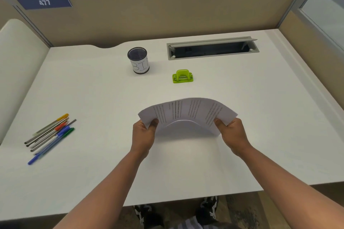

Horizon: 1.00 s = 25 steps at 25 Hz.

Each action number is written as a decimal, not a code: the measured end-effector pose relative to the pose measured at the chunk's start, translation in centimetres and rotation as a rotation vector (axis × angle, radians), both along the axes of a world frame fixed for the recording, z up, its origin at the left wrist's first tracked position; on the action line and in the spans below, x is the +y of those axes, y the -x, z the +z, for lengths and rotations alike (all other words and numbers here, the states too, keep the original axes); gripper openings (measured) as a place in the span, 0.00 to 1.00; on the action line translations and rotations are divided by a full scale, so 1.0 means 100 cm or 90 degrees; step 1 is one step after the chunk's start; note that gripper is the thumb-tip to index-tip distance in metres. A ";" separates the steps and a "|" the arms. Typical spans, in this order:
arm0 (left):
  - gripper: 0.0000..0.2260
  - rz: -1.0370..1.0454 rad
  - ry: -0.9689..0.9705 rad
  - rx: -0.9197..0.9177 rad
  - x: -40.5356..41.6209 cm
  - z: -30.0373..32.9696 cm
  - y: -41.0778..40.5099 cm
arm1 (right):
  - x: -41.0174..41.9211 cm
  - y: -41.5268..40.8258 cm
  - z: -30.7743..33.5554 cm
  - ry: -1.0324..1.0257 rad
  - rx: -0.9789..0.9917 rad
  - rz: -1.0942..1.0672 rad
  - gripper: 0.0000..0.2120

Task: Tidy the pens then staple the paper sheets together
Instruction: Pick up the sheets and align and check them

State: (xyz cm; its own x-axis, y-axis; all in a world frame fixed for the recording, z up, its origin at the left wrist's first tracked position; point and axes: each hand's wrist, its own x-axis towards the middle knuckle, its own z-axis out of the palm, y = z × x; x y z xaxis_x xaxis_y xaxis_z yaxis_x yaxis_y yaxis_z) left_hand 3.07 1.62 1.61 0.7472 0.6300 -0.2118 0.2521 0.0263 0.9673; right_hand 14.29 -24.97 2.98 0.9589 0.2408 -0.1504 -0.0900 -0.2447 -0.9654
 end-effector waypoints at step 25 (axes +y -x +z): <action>0.15 0.025 0.432 -0.006 -0.001 0.021 -0.025 | 0.029 0.010 0.025 -0.398 0.326 -0.107 0.24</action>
State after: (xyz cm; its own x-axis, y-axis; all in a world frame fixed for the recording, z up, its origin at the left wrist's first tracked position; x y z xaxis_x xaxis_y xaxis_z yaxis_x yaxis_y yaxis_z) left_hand 5.54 1.51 3.66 0.7300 0.3869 -0.5634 0.2295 0.6377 0.7353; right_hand 13.33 -22.05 5.49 0.8390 0.2838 -0.4643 -0.5430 0.3804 -0.7486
